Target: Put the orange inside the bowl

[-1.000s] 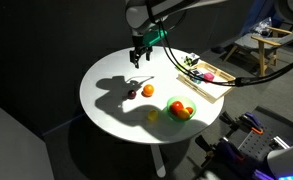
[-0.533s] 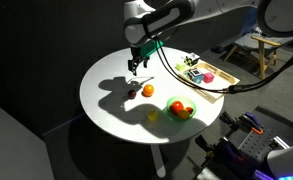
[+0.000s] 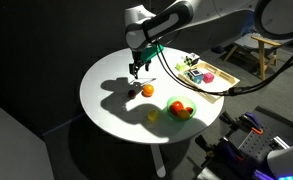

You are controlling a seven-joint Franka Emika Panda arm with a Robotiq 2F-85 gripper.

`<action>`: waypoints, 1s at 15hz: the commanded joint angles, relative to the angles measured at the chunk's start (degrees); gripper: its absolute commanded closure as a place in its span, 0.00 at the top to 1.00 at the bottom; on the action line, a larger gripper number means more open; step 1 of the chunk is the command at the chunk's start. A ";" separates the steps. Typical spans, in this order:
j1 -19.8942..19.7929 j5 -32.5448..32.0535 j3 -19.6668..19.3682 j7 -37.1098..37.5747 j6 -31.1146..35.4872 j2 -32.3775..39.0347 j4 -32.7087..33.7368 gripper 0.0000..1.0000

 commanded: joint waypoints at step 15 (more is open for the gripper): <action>0.87 0.23 -0.85 3.06 -0.90 -0.26 -1.28 1.00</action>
